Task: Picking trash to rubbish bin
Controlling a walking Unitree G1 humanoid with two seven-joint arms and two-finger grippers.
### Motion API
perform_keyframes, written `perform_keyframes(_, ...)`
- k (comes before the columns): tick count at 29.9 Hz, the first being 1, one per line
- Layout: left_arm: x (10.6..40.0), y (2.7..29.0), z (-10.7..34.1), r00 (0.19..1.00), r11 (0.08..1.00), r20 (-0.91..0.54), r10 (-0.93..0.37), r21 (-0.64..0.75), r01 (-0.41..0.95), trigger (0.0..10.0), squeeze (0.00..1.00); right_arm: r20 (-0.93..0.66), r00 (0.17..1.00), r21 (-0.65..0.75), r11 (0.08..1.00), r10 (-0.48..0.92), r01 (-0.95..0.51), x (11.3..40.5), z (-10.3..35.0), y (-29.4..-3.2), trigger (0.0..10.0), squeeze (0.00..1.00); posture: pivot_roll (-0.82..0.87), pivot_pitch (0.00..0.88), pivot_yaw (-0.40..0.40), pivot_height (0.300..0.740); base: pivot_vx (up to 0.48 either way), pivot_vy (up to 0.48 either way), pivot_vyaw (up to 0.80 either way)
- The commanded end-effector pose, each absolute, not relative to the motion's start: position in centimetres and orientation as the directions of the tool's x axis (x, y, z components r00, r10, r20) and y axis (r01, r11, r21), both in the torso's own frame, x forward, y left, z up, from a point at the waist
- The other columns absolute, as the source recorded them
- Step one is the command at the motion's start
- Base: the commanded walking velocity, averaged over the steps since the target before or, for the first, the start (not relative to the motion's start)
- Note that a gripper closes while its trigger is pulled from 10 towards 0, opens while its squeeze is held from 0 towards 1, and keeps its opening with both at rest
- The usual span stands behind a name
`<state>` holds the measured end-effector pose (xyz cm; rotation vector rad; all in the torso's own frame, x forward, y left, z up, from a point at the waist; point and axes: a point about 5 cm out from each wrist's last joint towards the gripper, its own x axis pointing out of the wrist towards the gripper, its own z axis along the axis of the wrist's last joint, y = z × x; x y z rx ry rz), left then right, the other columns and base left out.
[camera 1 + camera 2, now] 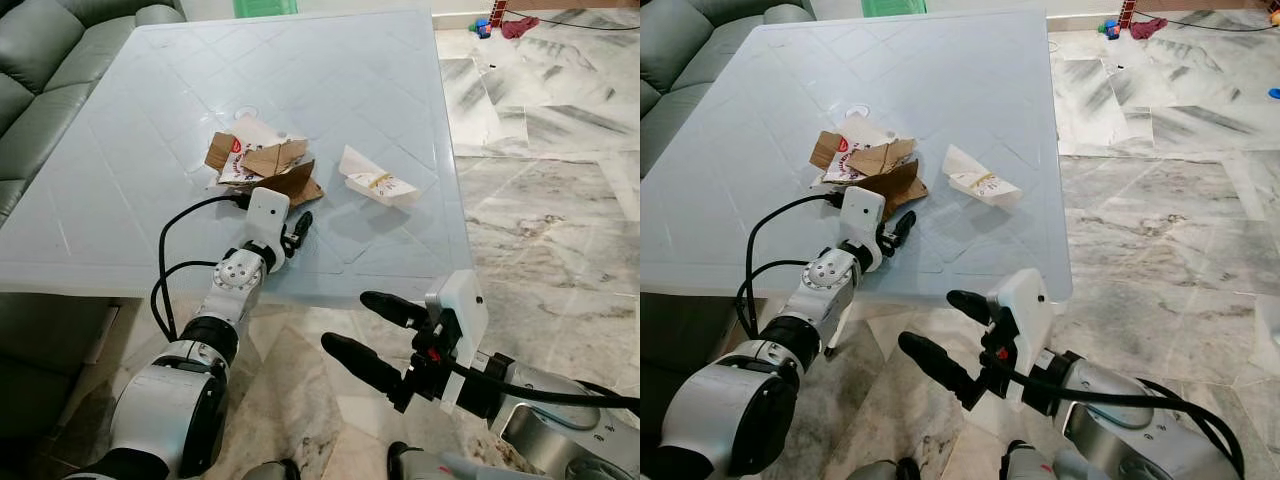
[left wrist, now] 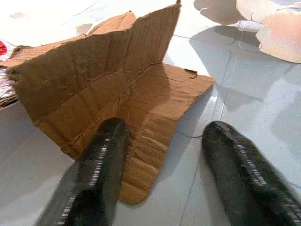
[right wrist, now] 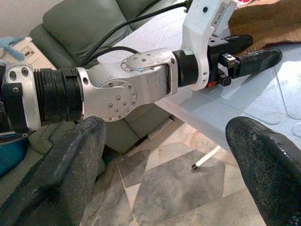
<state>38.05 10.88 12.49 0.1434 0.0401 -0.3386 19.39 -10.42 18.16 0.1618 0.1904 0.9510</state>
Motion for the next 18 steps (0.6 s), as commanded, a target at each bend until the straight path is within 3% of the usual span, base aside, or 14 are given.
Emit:
perform_keyframes(1,37.86,11.93,11.57,0.949,0.942,-0.113,-0.295,0.131,0.308,0.0,0.0,-0.093,0.545,0.217,0.551,0.834,-0.806,19.05,18.3,-10.08,10.0,0.0,-0.23,0.224,0.086,0.74,0.0,0.0,0.0)
perform_keyframes(18,37.99,12.11,11.92,0.953,0.947,-0.09,-0.289,0.121,0.299,0.0,0.0,-0.089,0.553,0.213,0.558,0.829,-0.802,19.39,18.33,-10.01,10.0,0.0,-0.23,0.211,0.088,0.74,0.0,0.0,0.0)
